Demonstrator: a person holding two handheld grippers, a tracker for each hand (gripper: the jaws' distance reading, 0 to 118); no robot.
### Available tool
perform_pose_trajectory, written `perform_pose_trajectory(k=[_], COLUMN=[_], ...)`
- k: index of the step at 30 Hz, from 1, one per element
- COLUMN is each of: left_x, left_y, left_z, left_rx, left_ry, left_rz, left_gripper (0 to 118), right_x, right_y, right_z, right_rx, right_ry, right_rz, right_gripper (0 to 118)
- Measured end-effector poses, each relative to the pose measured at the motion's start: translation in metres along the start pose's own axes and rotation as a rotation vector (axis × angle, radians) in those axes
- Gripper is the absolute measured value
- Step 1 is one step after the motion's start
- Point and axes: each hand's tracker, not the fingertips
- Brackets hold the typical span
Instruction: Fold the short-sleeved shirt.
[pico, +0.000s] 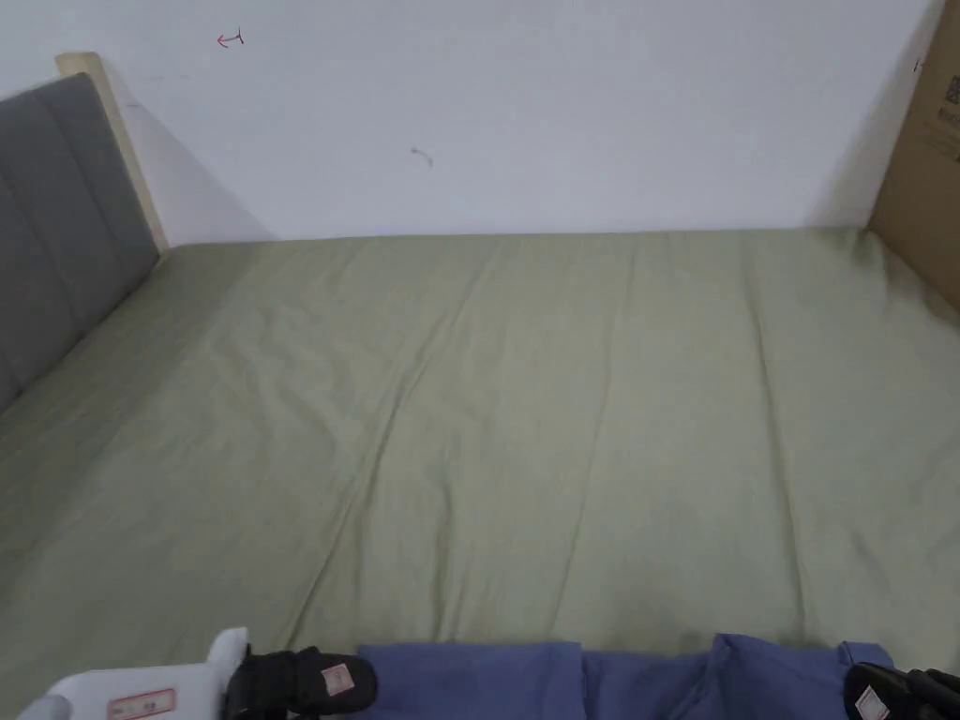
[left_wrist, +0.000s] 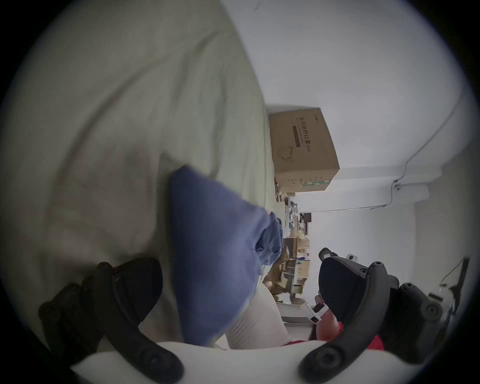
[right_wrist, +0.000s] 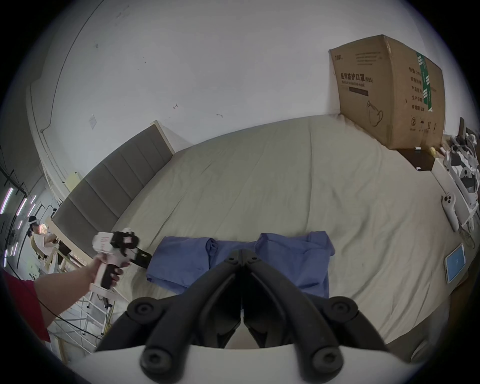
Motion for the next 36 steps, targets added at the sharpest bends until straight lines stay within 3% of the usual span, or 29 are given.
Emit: perform_pose_trajectory(k=[1, 3, 4, 5, 6, 7, 8, 10, 12, 16, 20, 23, 28, 29, 30, 31, 32, 33, 34, 36], left_x=[-0.01, -0.003, -0.002, 0.0, 0.003, 0.009, 0.022, 0.033, 0.049, 0.117, 0.177, 0.208, 0.212, 0.208, 0.204, 0.2, 0.191, 0.187, 0.187, 0.192], left_y=[0.002, 0.007, 0.006, 0.005, 0.003, 0.003, -0.015, -0.019, -0.02, -0.037, -0.058, -0.072, -0.064, -0.063, -0.062, -0.059, -0.056, -0.055, -0.055, -0.055], left_z=[-0.01, -0.02, -0.034, -0.045, -0.054, -0.064, -0.074, -0.061, -0.056, -0.029, -0.027, -0.055, -0.163, -0.187, -0.205, -0.22, -0.235, -0.239, -0.238, -0.225], left_rx=[0.019, 0.049, 0.056, 0.045, 0.03, 0.01, -0.031, 0.018, 0.027, 0.057, 0.028, 0.001, -0.093, -0.114, -0.131, -0.151, -0.168, -0.161, -0.157, -0.084], left_ry=[0.002, -0.161, -0.179, -0.114, -0.013, 0.174, 0.356, 0.205, 0.361, 0.674, 0.975, 0.909, 0.714, 0.687, 0.653, 0.595, 0.538, 0.497, 0.464, 0.451], left_rz=[0.022, -0.002, 0.011, 0.012, -0.019, -0.102, -0.15, -0.11, -0.175, -0.516, -0.622, -0.623, -0.484, -0.488, -0.485, -0.458, -0.395, -0.329, -0.291, -0.296], left_gripper=[118, 117, 110, 73, 19, 12, 12, 12, 12, 12, 12, 12, 13, 18, 32, 55, 89, 106, 113, 113], right_x=[-0.002, -0.005, -0.006, -0.007, -0.007, -0.007, -0.008, -0.009, -0.008, -0.003, 0.007, 0.018, 0.034, 0.039, 0.043, 0.047, 0.052, 0.056, 0.06, 0.07], right_y=[0.001, 0.003, 0.004, 0.005, 0.005, 0.006, 0.006, 0.007, 0.006, 0.008, 0.003, -0.003, -0.009, -0.01, -0.01, -0.011, -0.011, -0.011, -0.011, -0.011], right_z=[-0.001, -0.004, -0.005, -0.007, -0.009, -0.011, -0.013, -0.013, -0.013, -0.007, 0.001, 0.007, 0.028, 0.032, 0.036, 0.039, 0.042, 0.044, 0.046, 0.049], right_rx=[-0.006, -0.016, -0.019, -0.023, -0.027, -0.029, -0.031, -0.033, -0.029, -0.016, 0.008, 0.009, 0.036, 0.042, 0.047, 0.051, 0.053, 0.055, 0.057, 0.064], right_ry=[-0.001, -0.009, -0.011, -0.014, -0.017, -0.022, -0.023, -0.018, -0.005, 0.008, 0.014, 0.029, 0.028, 0.021, 0.013, 0.003, -0.008, -0.018, -0.027, -0.032], right_rz=[0.003, 0.019, 0.028, 0.036, 0.043, 0.046, 0.044, 0.026, 0.01, 0.033, 0.044, 0.0, -0.041, -0.044, -0.047, -0.05, -0.055, -0.063, -0.074, -0.097], right_gripper=[0, 0, 0, 0, 0, 0, 0, 0, 0, 0, 0, 0, 0, 0, 0, 0, 0, 0, 0, 0])
